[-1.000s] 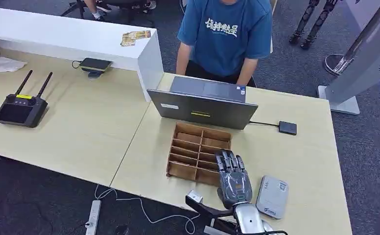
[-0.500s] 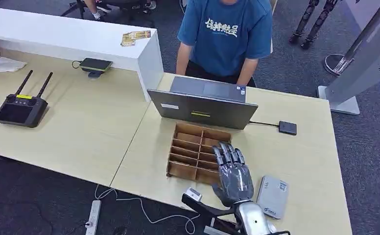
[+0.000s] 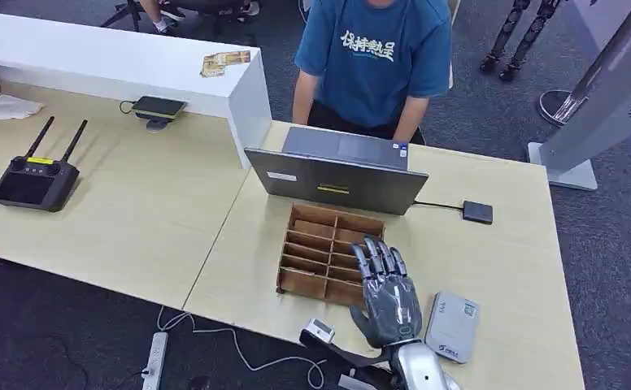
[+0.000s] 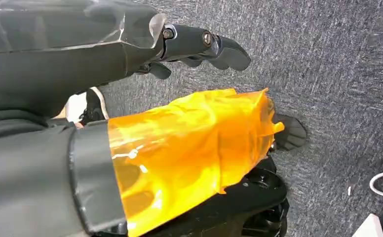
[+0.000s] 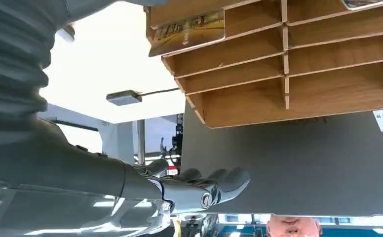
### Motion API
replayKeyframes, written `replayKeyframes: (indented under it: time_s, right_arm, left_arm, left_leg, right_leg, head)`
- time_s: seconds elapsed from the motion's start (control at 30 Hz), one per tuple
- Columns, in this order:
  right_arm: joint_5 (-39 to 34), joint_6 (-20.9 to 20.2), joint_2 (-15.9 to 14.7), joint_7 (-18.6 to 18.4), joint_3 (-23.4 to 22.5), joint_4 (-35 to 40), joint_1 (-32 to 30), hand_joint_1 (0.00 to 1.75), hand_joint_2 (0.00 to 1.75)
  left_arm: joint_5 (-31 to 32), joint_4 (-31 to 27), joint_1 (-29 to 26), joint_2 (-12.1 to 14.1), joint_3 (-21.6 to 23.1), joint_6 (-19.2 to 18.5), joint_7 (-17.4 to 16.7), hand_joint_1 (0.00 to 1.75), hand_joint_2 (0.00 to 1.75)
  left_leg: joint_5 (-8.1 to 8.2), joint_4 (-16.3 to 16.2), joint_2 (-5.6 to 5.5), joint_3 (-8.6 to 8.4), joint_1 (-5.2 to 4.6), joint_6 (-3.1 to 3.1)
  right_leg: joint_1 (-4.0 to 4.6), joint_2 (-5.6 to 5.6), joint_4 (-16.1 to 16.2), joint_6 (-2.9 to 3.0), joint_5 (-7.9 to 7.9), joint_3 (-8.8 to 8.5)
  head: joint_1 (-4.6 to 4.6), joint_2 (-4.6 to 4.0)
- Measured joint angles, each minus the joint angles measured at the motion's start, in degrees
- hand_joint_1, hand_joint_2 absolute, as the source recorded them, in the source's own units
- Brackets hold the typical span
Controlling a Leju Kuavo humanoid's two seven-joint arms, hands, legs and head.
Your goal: Pass the card to the sensor for recognition and then transmit it.
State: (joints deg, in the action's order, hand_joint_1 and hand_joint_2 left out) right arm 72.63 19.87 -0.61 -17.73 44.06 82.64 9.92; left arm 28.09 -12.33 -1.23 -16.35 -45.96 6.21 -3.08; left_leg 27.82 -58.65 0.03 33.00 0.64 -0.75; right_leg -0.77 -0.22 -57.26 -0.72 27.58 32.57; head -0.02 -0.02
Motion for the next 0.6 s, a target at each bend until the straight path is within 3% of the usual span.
replayKeyframes:
  time_s: [0.6]
  right_arm:
    - [3.4,1.9,1.5,-1.1,0.9,-7.1,-0.2,0.0,1.75]
  left_arm:
    - [0.2,0.0,0.0,0.0,-0.1,-0.1,0.0,0.0,0.0]
  left_leg:
    - [0.0,0.0,0.0,0.0,0.0,0.0]
  right_leg:
    - [0.0,0.0,0.0,0.0,0.0,0.0]
  head:
    - [0.0,0.0]
